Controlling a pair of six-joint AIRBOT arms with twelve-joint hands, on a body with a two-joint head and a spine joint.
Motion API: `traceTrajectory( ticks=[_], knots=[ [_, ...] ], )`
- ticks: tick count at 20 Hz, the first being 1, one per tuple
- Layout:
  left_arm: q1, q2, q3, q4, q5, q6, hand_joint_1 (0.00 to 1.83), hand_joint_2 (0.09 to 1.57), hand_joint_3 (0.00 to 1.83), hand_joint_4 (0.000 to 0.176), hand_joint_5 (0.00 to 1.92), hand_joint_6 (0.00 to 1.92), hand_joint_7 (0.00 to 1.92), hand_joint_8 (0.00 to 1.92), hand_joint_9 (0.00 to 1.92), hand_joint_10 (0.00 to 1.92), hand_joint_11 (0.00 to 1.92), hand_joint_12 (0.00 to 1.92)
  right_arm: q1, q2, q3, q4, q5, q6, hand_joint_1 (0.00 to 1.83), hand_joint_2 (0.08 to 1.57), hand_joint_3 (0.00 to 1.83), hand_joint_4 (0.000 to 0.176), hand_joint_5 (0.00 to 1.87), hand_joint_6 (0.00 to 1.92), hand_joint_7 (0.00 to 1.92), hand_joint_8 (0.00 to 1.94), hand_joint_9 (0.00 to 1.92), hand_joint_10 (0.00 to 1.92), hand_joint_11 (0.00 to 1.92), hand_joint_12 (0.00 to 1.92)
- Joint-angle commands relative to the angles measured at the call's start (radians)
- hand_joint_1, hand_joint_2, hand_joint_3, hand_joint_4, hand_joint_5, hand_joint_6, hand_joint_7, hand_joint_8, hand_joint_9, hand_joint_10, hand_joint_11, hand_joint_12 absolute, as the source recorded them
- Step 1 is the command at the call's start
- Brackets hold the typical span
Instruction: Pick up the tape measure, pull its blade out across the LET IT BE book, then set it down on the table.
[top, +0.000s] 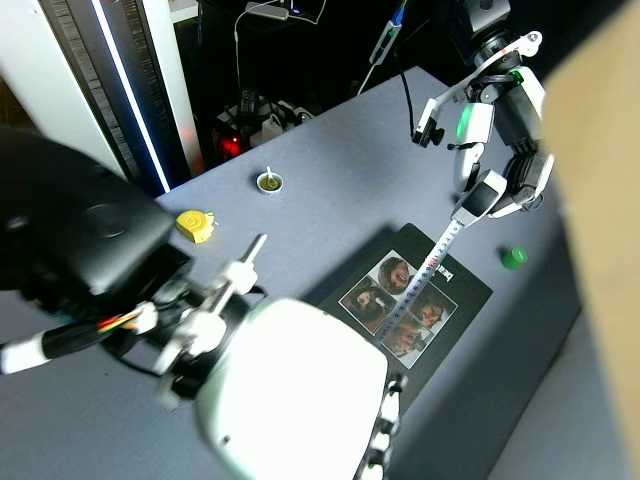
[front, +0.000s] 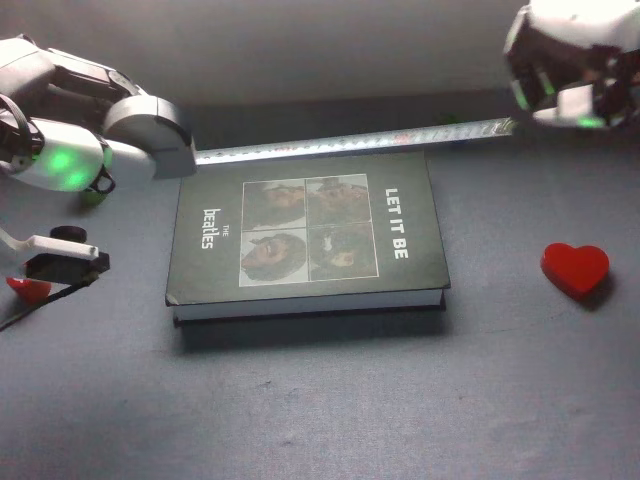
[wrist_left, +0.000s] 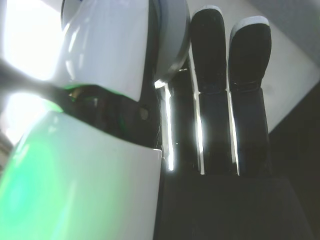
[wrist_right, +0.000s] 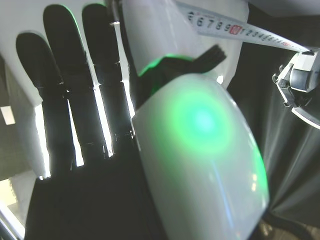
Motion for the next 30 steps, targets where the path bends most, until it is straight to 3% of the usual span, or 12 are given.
traceTrajectory(
  ticks=[1,14,15,16,17,18,19,21,22,25,27,30],
  knots=[
    [-0.010,0.008,0.006,0.034,-0.073,-0.015,1.50,1.10,0.00,0.000,0.94,0.87,0.95,0.99,0.93,1.14,0.86,1.49,0.010,0.012,0.003,-0.045,0.024,-0.005,1.20,1.15,0.00,0.000,0.86,1.10,0.97,1.09,0.85,0.85,0.61,1.30],
    [0.038,0.008,0.012,0.067,-0.068,-0.045,1.49,1.10,0.00,0.000,0.94,0.86,0.95,0.99,0.92,1.15,0.84,1.51,0.013,0.043,-0.007,-0.043,-0.003,-0.032,1.20,1.16,0.00,0.000,0.86,1.09,0.94,1.14,0.80,0.83,0.60,1.31],
    [0.045,0.008,0.014,0.071,-0.066,-0.047,1.38,1.11,0.00,0.000,0.94,0.91,0.97,1.01,0.93,1.25,0.84,1.27,0.017,0.044,-0.011,-0.043,-0.003,-0.034,1.08,1.19,0.00,0.000,0.84,1.20,0.65,0.75,0.61,0.71,0.49,1.26],
    [0.054,0.008,0.016,0.071,-0.061,-0.052,1.38,1.11,0.00,0.000,0.94,0.91,0.97,1.01,0.93,1.25,0.84,1.27,0.022,0.047,-0.018,-0.043,-0.003,-0.038,1.08,1.19,0.00,0.000,0.84,1.20,0.65,0.75,0.61,0.71,0.49,1.26],
    [0.063,0.008,0.017,0.071,-0.059,-0.053,1.38,1.11,0.00,0.000,0.94,0.91,0.97,1.01,0.93,1.25,0.87,1.23,0.028,0.052,-0.030,-0.043,0.001,-0.041,1.05,1.20,0.00,0.000,0.81,1.23,0.69,0.45,0.58,0.65,0.43,1.22],
    [0.071,0.008,0.020,0.071,-0.055,-0.055,1.38,1.11,0.00,0.000,0.95,0.91,0.96,1.01,0.93,1.25,0.90,1.20,0.033,0.057,-0.044,-0.043,0.008,-0.046,1.02,1.14,0.00,0.000,0.67,0.57,0.71,0.31,0.55,0.58,0.35,1.17],
    [0.079,0.007,0.024,0.071,-0.054,-0.059,1.38,1.11,0.00,0.000,0.95,0.91,0.96,1.01,0.94,1.25,0.91,1.19,0.037,0.064,-0.064,-0.043,0.017,-0.051,1.00,1.12,0.00,0.000,0.68,0.08,0.75,0.09,0.58,0.38,0.27,1.06],
    [0.093,0.003,0.034,0.069,-0.051,-0.062,1.38,1.11,0.00,0.000,0.94,0.91,0.96,1.01,0.94,1.24,0.90,1.19,0.046,0.084,-0.114,-0.043,0.054,-0.048,1.00,1.12,0.00,0.000,0.68,0.02,0.74,0.04,0.58,0.28,0.24,1.03],
    [0.100,0.001,0.039,0.070,-0.051,-0.066,1.49,1.10,0.00,0.000,0.93,0.85,0.95,0.99,0.94,1.15,0.84,1.49,0.049,0.094,-0.141,-0.043,0.080,-0.043,1.00,1.12,0.00,0.000,0.67,0.00,0.74,0.00,0.62,0.15,0.22,1.02],
    [0.121,-0.006,0.060,0.088,-0.051,-0.087,1.50,1.10,0.00,0.000,0.93,0.85,0.95,0.99,0.94,1.14,0.83,1.50,0.053,0.134,-0.233,-0.071,0.148,0.003,0.98,1.12,0.00,0.000,0.67,0.00,0.73,0.00,0.63,0.13,0.23,1.02],
    [0.137,-0.016,0.075,0.105,-0.051,-0.110,1.38,1.11,0.00,0.000,0.93,0.91,0.96,1.02,0.94,1.25,0.88,1.21,0.040,0.159,-0.307,-0.132,0.225,0.016,0.97,1.12,0.00,0.000,0.69,0.01,0.75,0.01,0.66,0.13,0.26,1.03],
    [0.156,-0.025,0.091,0.129,-0.051,-0.129,1.38,1.11,0.00,0.000,0.93,0.91,0.96,1.02,0.94,1.25,0.89,1.21,0.026,0.194,-0.421,-0.188,0.317,-0.002,0.98,1.12,0.00,0.000,0.69,0.01,0.75,0.01,0.66,0.13,0.27,1.04]
  ],
)
